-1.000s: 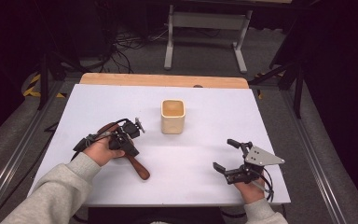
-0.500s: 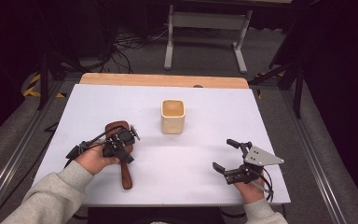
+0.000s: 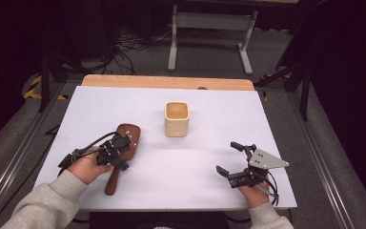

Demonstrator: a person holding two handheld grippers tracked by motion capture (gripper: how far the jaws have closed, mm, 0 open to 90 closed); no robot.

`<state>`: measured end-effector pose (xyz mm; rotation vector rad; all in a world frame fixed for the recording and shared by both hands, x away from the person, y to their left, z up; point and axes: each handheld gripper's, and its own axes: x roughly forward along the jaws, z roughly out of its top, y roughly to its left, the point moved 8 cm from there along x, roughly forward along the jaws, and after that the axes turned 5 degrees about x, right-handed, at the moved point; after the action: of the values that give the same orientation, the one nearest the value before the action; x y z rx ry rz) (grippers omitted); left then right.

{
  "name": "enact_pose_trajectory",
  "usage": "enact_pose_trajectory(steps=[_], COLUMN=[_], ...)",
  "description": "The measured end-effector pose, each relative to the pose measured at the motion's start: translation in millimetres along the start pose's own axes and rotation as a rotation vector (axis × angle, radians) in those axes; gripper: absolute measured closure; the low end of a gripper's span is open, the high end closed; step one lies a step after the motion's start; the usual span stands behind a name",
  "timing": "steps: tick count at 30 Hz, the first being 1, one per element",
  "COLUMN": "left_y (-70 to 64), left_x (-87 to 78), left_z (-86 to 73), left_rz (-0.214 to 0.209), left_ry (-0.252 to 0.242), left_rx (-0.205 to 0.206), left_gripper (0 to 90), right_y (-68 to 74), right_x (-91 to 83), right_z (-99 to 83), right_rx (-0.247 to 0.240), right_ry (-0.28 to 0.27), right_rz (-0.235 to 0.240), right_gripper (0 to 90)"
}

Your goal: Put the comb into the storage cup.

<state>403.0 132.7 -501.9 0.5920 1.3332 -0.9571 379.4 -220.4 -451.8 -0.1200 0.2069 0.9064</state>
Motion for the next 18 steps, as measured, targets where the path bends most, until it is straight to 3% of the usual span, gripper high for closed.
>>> enact_pose_trajectory(steps=[4, 8, 11, 14, 16, 18], left_y=[-0.6, -3.0, -7.0, -7.9, -9.7, -7.7], left_x=[-4.5, -13.3, -22.7, -30.4, -34.2, -37.3], left_z=[0.5, 2.0, 2.9, 3.3, 1.8, 0.6], left_rz=[-0.016, -0.042, -0.074, -0.051, -0.045, -0.068], left_ry=[-0.025, -0.075, -0.139, -0.196, -0.223, -0.256], left_rx=[-0.015, -0.02, -0.024, -0.055, -0.054, -0.107], left_gripper=[89.9, 79.8, 56.1, 32.8, 16.5, 4.5], right_y=[0.5, 0.3, 0.3, 0.1, 0.1, 0.1], right_x=[0.3, 0.3, 0.1, 0.0, -0.1, -0.3], right_z=[0.2, 0.1, 0.2, 0.2, 0.5, 0.7], right_rx=[0.001, 0.001, 0.0, 0.0, 0.002, 0.004], right_ry=[0.0, 0.0, -0.001, -0.001, -0.002, -0.004], right_rz=[0.002, 0.002, 0.002, 0.003, 0.003, 0.002], right_gripper=[3.5, 3.5, 3.5, 3.5, 3.4, 3.5])
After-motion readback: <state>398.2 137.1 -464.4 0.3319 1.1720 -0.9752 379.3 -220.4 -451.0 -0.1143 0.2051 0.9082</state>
